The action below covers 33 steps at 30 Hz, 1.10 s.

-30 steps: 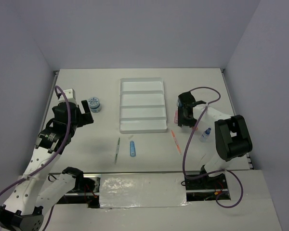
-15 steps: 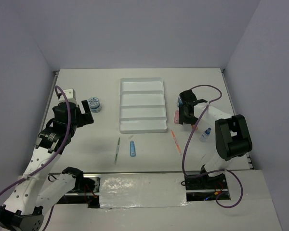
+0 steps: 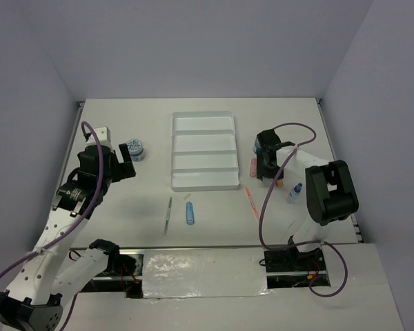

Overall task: Sort the stationery into containers
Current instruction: Pick up the pen cap from the center of the board.

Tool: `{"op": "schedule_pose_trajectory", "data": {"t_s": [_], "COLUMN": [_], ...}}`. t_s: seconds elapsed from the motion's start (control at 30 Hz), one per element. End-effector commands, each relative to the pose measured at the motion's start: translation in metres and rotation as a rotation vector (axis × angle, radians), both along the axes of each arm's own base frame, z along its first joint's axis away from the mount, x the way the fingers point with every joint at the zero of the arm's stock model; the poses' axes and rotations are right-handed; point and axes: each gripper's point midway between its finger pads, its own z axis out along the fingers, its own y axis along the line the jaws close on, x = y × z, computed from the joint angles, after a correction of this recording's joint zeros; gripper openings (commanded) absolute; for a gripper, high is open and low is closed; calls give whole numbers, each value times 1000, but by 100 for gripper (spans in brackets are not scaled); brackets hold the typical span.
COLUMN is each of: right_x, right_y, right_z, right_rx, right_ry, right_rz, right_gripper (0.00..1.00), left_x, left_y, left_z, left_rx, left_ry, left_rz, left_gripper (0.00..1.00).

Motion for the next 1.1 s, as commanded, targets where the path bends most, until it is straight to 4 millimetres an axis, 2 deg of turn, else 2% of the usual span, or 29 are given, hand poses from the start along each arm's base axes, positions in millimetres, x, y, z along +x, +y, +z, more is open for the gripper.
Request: {"op": "schedule_pose_trajectory", "data": {"t_s": [0.0,0.53,0.63,0.8,0.9,1.07], "right_x": [18,24,24,20,17,12], "right_y": [0,-5,-3,3,4,4], "right_z": [9,-2,-5,-8,-11,-13], "right_rx": [-3,19,49,107,129,138], "right_ry": [-44,-16,-2,5,16,23], "right_rz": [0,-36,-35,-25,-37,-42], "right_gripper": [57,52,46,41,17,13], "left_x": [6,7,7,6,6,5], "left_y": [-6,-8,-9,-8,-8,-8], "left_z": [6,6,6,7,7,9], "left_rx": [-10,-15,-15,-15,-15,-17], "left_ry": [-27,-30,-29,-31,-33,-37], "left_rz": [-26,-40,-41,-40,-40,-41], "left_gripper": [99,99,99,99,99,99]}}
